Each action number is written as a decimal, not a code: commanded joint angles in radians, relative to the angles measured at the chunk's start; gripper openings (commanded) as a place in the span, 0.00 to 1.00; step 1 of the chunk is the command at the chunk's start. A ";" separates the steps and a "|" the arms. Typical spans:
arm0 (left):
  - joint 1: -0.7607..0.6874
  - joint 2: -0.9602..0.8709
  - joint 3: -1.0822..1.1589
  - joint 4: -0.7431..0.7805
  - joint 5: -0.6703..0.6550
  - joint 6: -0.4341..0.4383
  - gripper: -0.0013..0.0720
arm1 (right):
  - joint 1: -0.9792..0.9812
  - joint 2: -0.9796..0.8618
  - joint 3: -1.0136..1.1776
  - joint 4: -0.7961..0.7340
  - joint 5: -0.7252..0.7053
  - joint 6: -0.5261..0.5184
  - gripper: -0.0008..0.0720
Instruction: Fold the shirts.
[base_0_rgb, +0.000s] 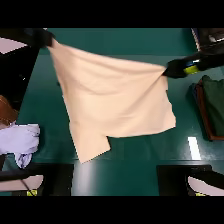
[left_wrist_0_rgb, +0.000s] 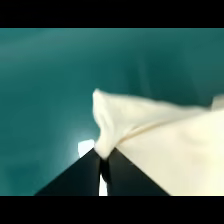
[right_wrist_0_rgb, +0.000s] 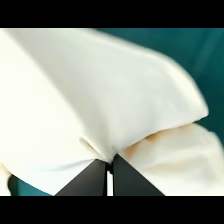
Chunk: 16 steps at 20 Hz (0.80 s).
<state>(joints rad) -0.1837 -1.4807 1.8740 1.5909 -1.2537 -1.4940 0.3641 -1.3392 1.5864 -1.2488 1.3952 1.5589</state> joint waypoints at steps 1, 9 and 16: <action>0.004 -0.249 0.002 0.005 0.034 -0.003 0.05 | 0.015 -0.210 0.002 0.003 -0.036 0.002 0.03; 0.074 -0.250 0.006 -0.091 -0.085 -0.022 0.72 | -0.224 -0.290 -0.001 0.458 0.068 -0.160 0.54; 0.193 0.101 -0.435 -0.180 -0.144 0.028 0.72 | -0.387 0.052 -0.349 0.470 0.064 -0.249 0.54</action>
<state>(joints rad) -0.0223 -1.5208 1.6409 1.4387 -1.3933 -1.4937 0.0391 -1.4124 1.3724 -0.8047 1.4586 1.3479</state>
